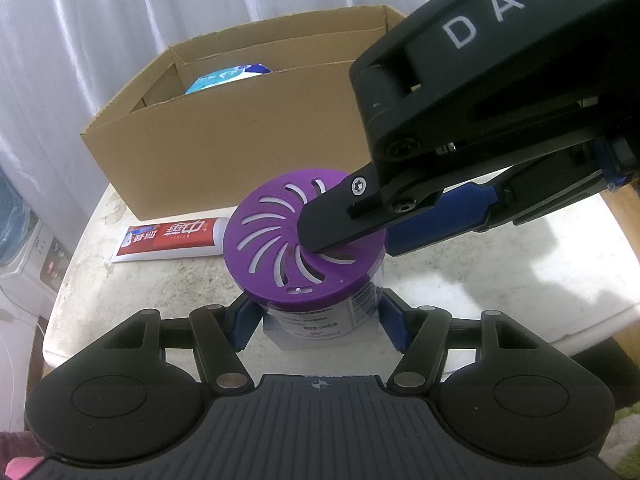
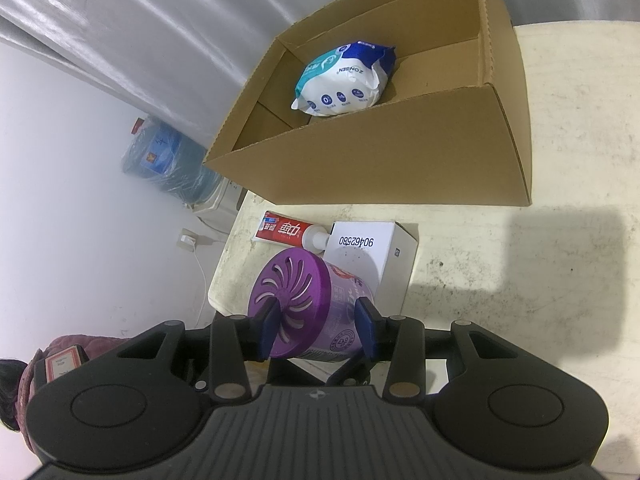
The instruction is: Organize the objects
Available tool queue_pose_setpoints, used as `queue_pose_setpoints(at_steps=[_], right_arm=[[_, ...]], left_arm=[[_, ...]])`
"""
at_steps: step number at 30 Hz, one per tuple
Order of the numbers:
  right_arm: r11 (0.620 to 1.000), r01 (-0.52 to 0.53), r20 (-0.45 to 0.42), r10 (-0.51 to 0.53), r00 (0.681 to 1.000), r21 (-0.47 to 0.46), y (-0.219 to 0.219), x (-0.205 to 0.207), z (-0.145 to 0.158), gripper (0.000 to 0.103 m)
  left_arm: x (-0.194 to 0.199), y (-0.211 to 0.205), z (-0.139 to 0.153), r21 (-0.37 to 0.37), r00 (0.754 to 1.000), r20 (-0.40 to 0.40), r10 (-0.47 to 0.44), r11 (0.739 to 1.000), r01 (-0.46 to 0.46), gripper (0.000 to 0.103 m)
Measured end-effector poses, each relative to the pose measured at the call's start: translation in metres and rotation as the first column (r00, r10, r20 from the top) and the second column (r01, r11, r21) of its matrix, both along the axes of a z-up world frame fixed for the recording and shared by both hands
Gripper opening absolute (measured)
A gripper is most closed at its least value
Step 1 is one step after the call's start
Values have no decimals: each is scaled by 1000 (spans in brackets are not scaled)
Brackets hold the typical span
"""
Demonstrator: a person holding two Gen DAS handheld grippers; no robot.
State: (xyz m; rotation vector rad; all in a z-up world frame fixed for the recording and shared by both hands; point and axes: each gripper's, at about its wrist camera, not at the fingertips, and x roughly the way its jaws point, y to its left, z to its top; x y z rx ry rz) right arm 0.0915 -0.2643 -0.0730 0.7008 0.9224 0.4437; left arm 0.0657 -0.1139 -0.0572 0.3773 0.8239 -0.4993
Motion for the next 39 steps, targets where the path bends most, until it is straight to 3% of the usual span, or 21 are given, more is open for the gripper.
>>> queue_pose_setpoints(at_steps=[39], right_arm=[[1000,4,-2,-4,1000,3,0,-1,-1,45]], left_arm=[[2,-2,1,0,1000,-8,12,1000,-12,62]])
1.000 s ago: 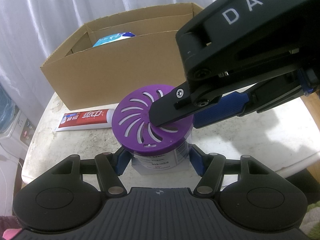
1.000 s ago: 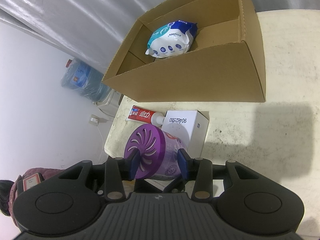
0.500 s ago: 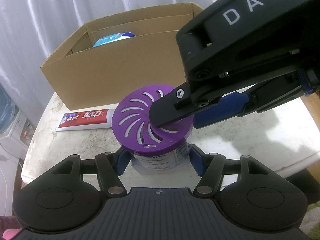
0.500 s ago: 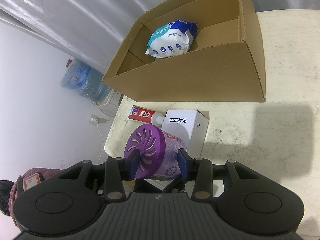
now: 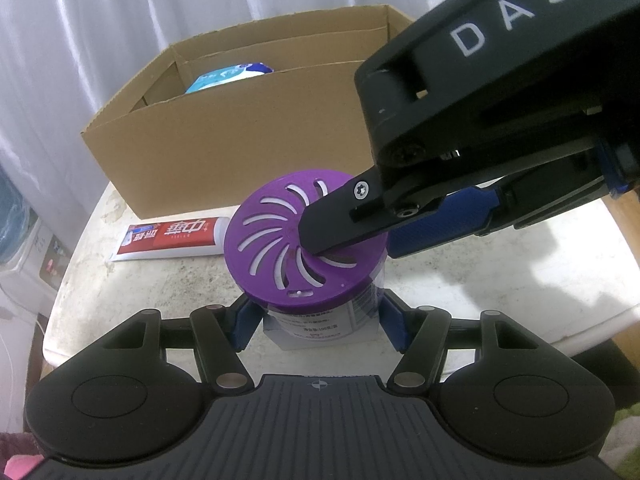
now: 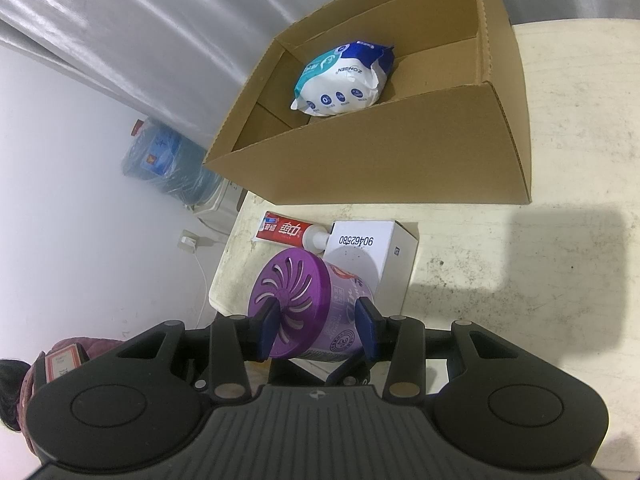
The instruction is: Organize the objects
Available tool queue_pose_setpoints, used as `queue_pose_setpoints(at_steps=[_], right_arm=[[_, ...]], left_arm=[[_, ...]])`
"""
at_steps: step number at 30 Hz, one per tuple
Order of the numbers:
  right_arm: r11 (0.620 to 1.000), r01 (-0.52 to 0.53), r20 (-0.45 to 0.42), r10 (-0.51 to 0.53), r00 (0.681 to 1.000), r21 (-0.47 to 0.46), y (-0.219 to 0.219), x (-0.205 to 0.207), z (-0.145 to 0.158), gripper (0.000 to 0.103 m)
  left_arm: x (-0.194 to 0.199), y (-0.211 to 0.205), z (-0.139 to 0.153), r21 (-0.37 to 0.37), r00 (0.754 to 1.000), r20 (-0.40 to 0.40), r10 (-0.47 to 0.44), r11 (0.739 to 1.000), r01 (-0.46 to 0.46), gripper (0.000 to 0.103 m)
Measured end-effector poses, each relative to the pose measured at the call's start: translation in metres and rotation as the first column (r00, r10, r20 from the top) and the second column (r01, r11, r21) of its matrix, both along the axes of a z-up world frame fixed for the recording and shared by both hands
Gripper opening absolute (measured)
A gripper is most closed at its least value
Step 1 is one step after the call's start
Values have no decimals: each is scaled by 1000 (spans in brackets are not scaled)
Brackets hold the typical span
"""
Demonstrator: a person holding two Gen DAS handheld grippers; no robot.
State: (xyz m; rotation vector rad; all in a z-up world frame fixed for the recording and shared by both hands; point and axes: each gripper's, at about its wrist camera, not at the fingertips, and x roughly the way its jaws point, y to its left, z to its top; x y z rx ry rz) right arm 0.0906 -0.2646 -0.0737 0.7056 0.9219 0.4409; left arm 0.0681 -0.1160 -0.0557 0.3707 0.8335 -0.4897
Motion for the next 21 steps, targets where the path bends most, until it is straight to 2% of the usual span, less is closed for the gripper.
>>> queue_pose_setpoints(at_steps=[21], right_arm=[[1000,-3,30,3,1000,-9,2,-5,9,45]], left_arm=[[-7,8,8,-9,1000,18,-5,1000,5,62]])
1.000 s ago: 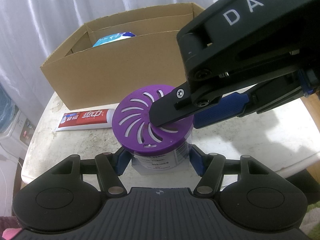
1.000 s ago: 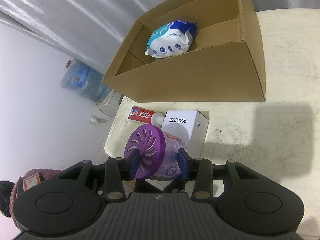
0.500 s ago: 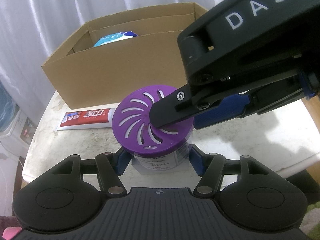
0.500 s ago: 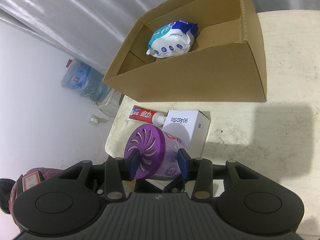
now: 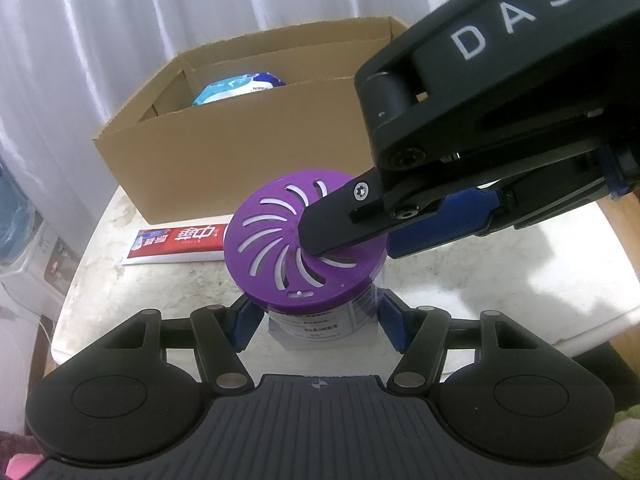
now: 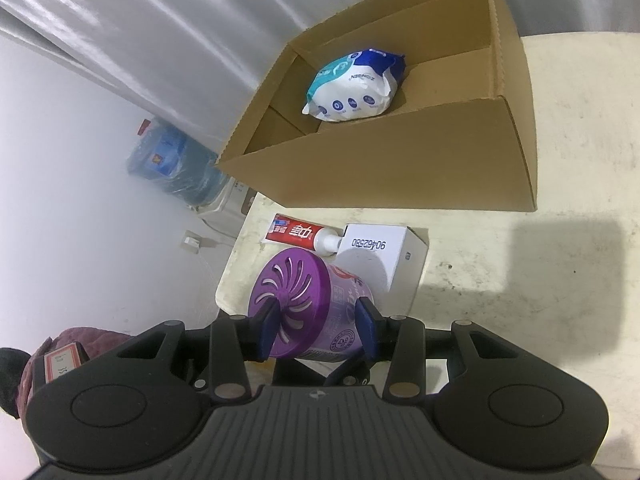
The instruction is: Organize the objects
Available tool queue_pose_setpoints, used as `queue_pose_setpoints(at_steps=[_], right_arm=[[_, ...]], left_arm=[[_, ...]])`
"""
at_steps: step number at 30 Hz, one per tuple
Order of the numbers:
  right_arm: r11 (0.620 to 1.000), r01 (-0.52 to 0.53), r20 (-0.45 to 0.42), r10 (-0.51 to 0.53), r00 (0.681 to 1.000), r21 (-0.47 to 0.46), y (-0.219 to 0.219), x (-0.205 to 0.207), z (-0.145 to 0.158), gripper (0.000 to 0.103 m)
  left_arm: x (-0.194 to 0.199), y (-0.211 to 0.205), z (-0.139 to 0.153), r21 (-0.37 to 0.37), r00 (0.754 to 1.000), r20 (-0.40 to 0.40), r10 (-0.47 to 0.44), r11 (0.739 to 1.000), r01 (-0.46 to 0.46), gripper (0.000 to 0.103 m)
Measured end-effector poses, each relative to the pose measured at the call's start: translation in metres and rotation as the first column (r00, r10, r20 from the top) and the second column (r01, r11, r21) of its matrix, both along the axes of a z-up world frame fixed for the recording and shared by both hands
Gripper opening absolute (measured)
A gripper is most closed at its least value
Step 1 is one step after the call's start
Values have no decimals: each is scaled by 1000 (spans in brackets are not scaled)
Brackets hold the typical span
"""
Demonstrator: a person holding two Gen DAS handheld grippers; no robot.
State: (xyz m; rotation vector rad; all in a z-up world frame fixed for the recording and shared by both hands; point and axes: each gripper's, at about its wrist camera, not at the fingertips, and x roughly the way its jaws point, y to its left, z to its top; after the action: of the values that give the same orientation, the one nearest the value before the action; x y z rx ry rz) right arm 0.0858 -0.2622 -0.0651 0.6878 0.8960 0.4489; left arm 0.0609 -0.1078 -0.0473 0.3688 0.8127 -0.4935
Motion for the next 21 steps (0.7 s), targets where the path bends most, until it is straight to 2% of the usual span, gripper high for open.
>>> queue_pose_setpoints(at_steps=[21], right_arm=[[1000,-11,38,11,999,-6,7,-6,7,45]], left_arm=[[-12,7,9,-8,1000,29,5,1000,-5,62]])
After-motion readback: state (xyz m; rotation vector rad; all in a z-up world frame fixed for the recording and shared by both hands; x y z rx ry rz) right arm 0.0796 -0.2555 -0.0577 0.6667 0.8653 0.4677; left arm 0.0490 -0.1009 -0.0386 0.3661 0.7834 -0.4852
